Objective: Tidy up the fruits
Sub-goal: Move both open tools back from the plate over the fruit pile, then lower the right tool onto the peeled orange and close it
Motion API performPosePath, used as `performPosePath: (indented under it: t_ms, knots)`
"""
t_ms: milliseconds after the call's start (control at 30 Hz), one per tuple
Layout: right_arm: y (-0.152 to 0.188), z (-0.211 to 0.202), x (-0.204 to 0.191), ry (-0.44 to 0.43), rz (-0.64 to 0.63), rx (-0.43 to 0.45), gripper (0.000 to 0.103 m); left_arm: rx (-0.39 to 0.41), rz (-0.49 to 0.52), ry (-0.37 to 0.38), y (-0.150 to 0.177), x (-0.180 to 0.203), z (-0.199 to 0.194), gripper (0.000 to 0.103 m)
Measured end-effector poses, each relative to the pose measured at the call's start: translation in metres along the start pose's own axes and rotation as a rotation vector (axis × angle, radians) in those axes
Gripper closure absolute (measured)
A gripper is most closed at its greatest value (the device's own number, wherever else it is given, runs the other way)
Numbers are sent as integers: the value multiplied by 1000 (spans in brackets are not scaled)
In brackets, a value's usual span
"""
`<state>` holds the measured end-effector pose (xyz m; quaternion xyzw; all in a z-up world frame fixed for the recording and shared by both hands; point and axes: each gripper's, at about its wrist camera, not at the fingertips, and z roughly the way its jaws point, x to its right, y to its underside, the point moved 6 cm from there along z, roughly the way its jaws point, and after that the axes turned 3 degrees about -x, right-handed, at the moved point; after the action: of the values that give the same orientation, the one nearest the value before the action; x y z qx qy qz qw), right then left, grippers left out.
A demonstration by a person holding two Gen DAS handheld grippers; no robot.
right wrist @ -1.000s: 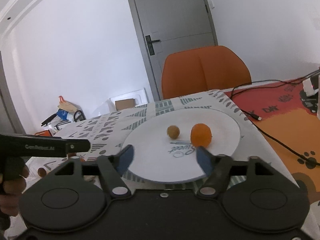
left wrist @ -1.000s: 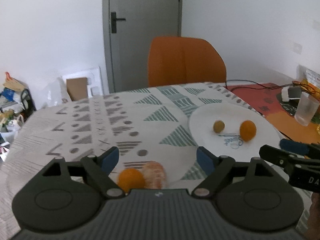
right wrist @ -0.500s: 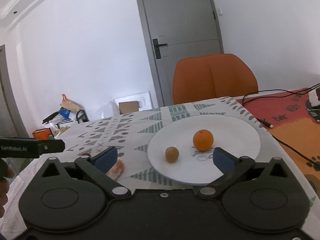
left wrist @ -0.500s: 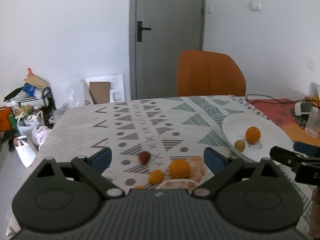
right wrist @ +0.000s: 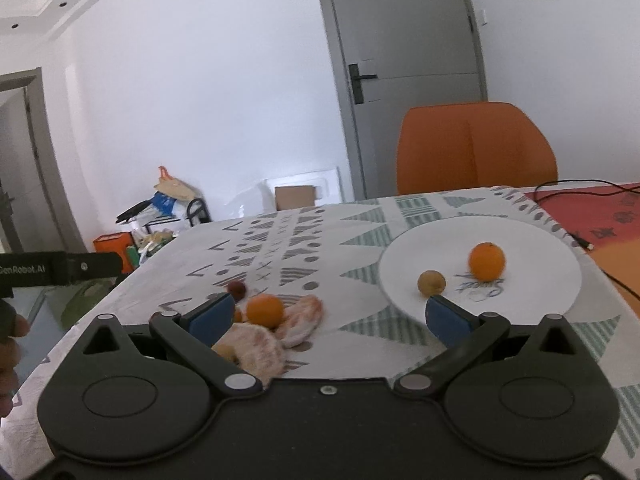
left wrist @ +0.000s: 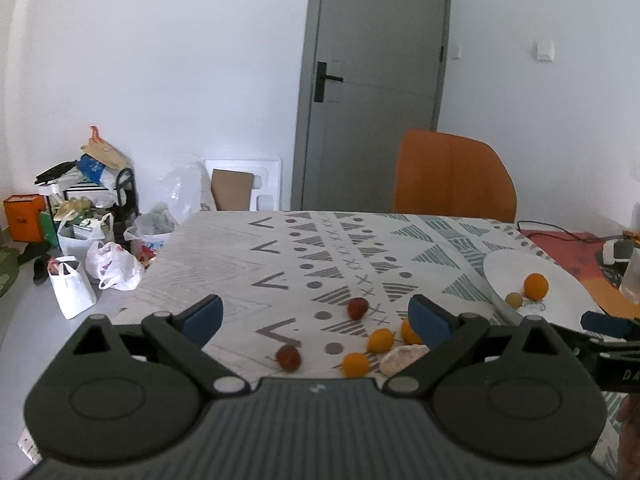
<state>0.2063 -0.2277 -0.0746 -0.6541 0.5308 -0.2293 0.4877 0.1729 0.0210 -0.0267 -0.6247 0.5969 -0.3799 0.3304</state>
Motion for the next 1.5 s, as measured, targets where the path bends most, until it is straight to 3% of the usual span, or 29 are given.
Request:
performPosePath:
  t_ms: [333, 533, 1133, 1333, 1500]
  knots:
    - [8, -3, -21, -61, 11, -22, 0, 1, -74, -36, 13, -31, -15, 4]
    - [8, -1, -23, -45, -15, -54, 0, -22, -111, -42, 22, -41, -14, 4]
    - [10, 12, -20, -70, -7, -90, 0, -42, -141, -42, 32, -54, -2, 5]
    - [14, 20, -19, -110, -24, -137, 0, -62, -108, -67, 32, -49, 9, 6]
    - [18, 30, -20, -112, -58, -152, 2, -54, -87, -46, 32, -39, 17, 8]
